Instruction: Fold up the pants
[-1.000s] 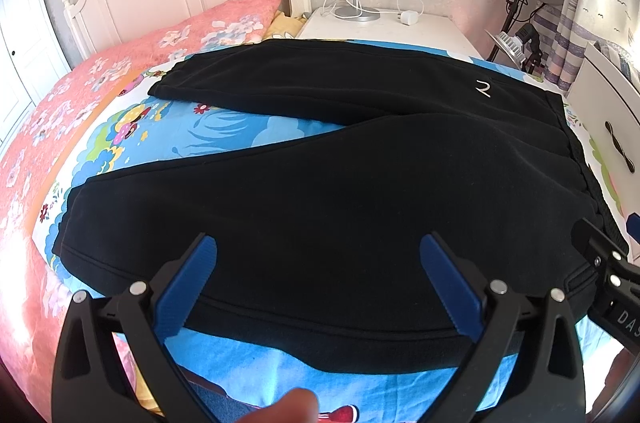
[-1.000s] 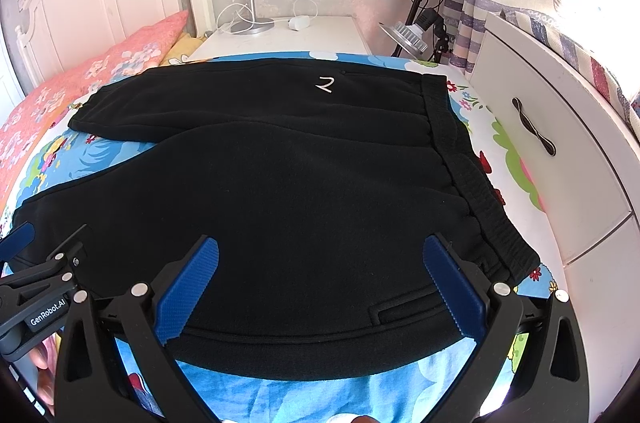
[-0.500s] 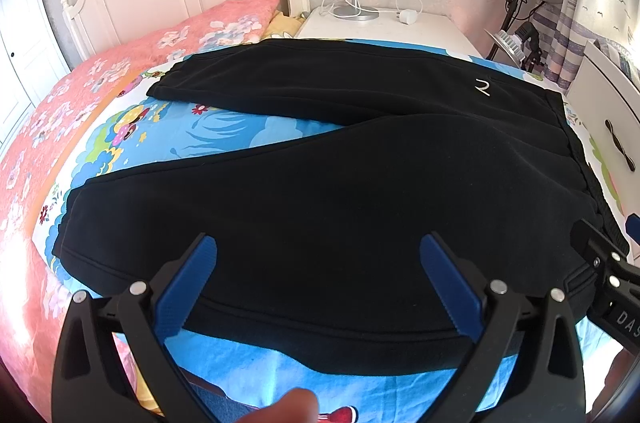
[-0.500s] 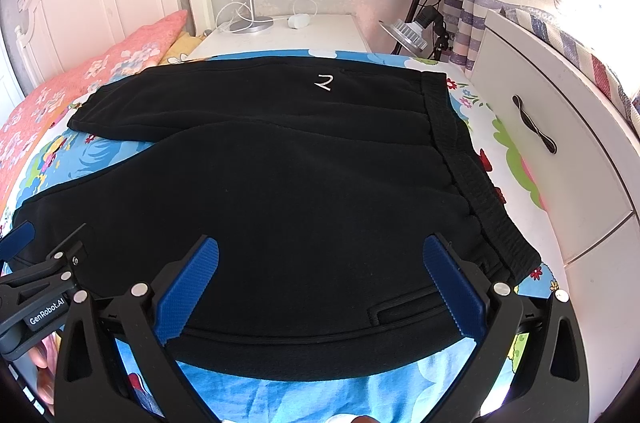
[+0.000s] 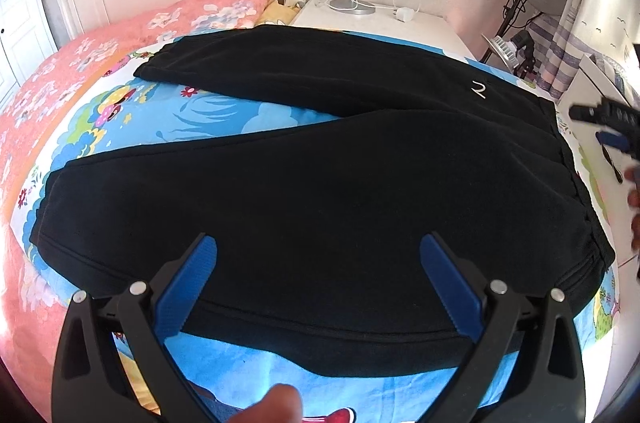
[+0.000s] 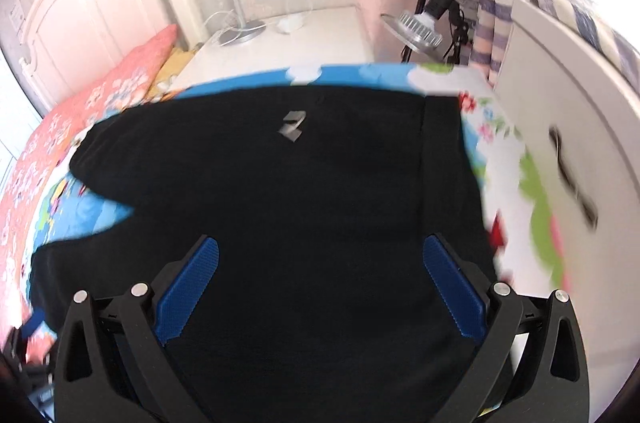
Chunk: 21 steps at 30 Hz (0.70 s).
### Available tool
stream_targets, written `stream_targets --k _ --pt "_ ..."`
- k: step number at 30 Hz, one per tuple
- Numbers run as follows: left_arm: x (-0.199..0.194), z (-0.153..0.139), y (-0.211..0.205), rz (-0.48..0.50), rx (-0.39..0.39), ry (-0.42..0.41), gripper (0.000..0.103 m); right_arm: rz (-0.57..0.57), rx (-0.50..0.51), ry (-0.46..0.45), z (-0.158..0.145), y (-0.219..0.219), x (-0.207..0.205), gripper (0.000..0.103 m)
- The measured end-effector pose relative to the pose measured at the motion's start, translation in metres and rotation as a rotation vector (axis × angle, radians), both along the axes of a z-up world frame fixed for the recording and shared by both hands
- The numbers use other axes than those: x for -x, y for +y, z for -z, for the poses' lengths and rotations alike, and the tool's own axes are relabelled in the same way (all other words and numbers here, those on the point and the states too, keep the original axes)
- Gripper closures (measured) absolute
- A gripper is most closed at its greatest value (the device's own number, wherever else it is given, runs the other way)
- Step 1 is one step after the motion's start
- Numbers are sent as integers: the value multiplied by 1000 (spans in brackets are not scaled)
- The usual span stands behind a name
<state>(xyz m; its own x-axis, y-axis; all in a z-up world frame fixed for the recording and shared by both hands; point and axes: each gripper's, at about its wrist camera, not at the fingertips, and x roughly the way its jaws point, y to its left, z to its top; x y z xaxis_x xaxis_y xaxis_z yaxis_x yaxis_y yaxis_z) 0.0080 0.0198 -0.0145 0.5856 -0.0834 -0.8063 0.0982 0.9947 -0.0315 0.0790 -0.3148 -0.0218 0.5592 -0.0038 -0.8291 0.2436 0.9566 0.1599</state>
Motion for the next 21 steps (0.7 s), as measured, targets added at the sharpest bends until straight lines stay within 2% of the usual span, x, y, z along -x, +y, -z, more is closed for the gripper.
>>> stream_targets --k 3,6,10,17,18,19,21 --pt "-2 3 7 -15 -2 7 1 2 -18 43 4 -61 -53 4" --pt "-6 6 17 -36 -8 17 1 -24 -31 121 27 -104 -91 4" --pt "-13 4 31 -66 -26 11 1 -56 -53 190 59 -133 -116 5" --pt "-30 11 50 -123 -58 30 1 -114 -48 258 97 -146 -142 9" --pt "-33 12 52 -129 -64 35 1 -117 -58 262 100 -147 -144 13" --pt "-34 13 53 -133 -67 38 1 -121 -70 263 102 -148 -145 23" --pt "-38 16 55 -138 -72 45 1 -131 -76 263 107 -149 -148 30"
